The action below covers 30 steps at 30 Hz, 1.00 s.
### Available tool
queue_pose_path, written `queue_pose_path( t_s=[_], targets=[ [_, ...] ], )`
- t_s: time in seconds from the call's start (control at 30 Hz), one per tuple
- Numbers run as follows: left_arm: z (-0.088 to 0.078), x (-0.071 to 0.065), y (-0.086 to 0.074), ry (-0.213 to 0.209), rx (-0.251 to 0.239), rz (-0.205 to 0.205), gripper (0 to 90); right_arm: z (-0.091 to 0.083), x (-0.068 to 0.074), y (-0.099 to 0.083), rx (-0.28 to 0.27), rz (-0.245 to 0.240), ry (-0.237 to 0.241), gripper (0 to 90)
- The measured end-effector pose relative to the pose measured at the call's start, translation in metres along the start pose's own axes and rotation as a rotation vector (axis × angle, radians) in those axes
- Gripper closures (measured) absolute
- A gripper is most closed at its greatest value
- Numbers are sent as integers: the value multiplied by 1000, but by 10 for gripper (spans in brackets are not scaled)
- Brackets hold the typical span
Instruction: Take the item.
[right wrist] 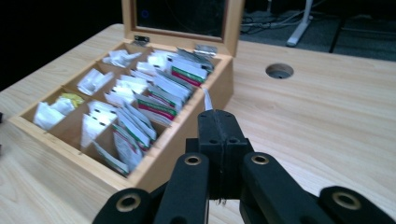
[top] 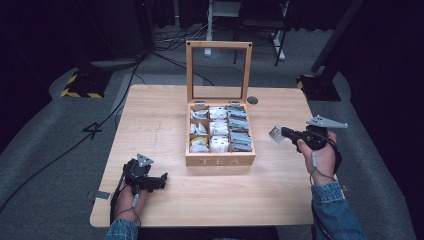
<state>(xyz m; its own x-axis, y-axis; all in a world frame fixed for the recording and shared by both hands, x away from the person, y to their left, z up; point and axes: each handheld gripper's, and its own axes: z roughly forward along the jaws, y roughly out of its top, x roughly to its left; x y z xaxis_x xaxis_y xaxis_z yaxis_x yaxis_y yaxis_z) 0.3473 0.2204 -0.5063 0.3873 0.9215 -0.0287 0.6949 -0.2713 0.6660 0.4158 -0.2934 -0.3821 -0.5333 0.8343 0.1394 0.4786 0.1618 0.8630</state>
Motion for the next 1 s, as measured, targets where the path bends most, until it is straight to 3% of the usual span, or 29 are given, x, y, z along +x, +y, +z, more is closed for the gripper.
queue_pose_path(
  t_s=[0.57,1.0],
  targets=[
    [0,0,0,0,0,0,0,24,-36,-36,119,80,-72,900],
    [0,0,0,0,0,1,0,35,-45,-49,176,103,-85,900]
  ],
)
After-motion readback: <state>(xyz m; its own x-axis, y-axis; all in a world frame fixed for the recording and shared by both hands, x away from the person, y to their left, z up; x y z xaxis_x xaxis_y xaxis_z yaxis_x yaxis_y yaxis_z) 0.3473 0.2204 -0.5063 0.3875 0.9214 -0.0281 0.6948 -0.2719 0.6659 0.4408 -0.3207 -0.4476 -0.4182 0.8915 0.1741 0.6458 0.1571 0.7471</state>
